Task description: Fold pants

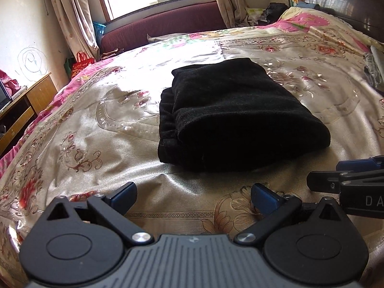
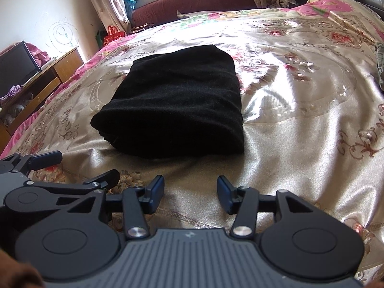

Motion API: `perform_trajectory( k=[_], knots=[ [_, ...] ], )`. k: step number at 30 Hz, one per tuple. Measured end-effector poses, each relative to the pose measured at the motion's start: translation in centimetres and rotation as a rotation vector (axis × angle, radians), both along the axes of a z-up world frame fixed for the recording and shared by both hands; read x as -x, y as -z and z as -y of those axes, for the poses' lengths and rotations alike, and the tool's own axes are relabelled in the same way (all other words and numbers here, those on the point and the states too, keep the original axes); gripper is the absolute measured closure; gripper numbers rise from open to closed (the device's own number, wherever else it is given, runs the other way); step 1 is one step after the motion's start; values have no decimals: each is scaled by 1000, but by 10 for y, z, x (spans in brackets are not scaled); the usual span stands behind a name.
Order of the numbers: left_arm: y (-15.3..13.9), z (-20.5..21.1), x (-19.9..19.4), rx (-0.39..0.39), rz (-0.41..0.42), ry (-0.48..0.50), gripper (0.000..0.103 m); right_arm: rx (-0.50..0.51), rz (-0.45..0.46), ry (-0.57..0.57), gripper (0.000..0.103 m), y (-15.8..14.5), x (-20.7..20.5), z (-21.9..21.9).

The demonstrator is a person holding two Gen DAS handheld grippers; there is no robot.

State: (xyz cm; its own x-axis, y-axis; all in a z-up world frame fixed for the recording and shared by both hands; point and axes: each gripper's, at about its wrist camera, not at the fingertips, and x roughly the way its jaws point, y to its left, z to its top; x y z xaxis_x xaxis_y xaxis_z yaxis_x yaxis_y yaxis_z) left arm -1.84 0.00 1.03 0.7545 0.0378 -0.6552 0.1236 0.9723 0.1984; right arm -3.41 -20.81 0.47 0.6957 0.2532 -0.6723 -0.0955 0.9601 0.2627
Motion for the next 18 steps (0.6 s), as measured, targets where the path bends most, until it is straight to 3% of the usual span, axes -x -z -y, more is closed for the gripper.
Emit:
perform_trajectory(
  k=[18],
  knots=[
    [5,-2,1,8,-5,7,0,1,-6,-7,50,2,0,-1]
  ],
)
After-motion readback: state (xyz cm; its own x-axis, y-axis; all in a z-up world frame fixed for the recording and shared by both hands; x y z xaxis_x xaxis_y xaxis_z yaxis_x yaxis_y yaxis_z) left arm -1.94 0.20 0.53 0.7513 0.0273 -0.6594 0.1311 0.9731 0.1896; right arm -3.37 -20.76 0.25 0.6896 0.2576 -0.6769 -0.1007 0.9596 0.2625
